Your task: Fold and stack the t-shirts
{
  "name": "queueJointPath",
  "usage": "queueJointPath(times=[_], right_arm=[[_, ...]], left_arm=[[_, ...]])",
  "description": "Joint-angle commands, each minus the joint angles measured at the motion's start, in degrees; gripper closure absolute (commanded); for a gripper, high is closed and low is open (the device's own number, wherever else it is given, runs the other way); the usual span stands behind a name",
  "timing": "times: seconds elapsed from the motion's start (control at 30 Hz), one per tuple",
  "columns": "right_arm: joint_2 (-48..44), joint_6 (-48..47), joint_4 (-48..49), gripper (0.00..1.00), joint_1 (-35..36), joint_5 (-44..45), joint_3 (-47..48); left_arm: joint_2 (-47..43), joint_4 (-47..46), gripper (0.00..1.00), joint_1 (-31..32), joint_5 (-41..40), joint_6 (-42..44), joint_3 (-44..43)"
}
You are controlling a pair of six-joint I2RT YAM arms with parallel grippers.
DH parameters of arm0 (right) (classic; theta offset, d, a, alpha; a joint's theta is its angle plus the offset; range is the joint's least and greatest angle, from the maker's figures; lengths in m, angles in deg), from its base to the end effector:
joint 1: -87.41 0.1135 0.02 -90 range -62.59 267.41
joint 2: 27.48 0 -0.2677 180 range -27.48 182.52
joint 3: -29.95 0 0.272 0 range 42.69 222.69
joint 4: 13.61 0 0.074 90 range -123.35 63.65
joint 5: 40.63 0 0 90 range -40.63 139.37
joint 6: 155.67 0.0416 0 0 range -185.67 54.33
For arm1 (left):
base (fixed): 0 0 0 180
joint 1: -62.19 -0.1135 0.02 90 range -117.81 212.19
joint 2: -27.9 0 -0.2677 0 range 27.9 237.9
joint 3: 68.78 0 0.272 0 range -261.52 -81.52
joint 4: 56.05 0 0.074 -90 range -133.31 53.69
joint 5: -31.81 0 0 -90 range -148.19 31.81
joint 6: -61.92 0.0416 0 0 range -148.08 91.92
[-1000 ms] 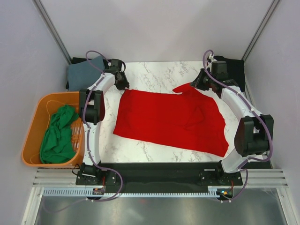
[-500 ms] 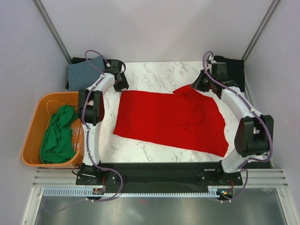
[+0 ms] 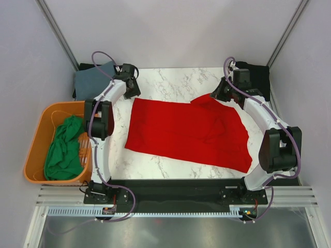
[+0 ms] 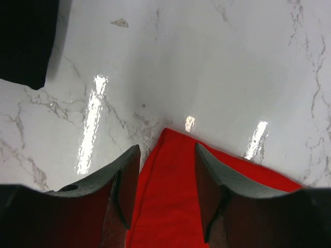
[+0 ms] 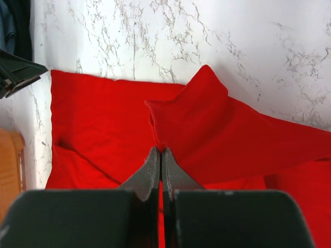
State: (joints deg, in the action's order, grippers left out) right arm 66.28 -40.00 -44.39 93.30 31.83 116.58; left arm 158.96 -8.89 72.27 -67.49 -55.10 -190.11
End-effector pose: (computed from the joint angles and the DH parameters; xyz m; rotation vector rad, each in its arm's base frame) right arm 0.3937 0.0532 0.2770 0.2210 2.2627 0.6379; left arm 0.5198 -0.0856 0.1730 -0.4355 2.5069 -0.0444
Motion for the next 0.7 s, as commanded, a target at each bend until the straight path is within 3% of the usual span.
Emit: queueJointPath(times=[0.0,0.37,0.67], right_arm=[[-0.42,-0.53,1.08,1.0,-0.09,-0.13,-0.41],[-0.15,-0.8,1.08,1.0,-0.09,-0.3,-0.59],[-0.06,-1.32,0.91,1.0,-0.09,0.57,-0.59]], left_arm=[[-5.91,-1.63,0.46,0.28,-2.74,2.33,1.02],[-1.52,-3.3,0.47,0.72,1.56,1.63,1.55],[2.17,-4.09,0.57,0.81,2.44,1.19,-0.21]])
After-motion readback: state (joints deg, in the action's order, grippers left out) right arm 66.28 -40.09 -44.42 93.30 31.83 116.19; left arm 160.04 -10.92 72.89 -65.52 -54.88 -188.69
